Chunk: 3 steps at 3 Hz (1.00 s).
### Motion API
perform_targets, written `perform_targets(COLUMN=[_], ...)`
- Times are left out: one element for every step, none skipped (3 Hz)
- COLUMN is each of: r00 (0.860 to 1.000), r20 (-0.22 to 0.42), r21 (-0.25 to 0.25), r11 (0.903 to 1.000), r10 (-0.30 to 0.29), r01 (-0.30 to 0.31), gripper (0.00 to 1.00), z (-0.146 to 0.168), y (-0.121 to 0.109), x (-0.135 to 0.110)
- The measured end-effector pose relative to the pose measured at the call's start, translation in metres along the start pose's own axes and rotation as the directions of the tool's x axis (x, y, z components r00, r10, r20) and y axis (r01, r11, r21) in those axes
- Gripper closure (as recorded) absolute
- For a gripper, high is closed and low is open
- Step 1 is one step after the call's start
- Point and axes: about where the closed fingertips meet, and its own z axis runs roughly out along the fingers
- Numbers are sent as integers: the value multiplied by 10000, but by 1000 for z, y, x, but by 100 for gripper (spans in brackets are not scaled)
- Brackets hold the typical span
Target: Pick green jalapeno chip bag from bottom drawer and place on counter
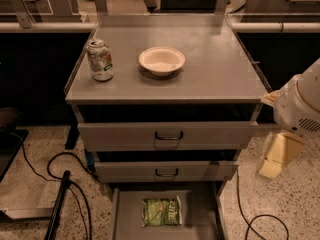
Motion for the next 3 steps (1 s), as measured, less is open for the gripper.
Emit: perform_targets(r00=[10000, 9983, 9911], r20=[0, 554, 1281], r21=[0, -328, -998], r11=[10000, 9993, 9938], r10=[0, -156, -362], r01=[0, 174, 492], gripper=[0, 0, 0], z=[0, 30, 93], y=[0, 13, 35], x=[0, 2, 8])
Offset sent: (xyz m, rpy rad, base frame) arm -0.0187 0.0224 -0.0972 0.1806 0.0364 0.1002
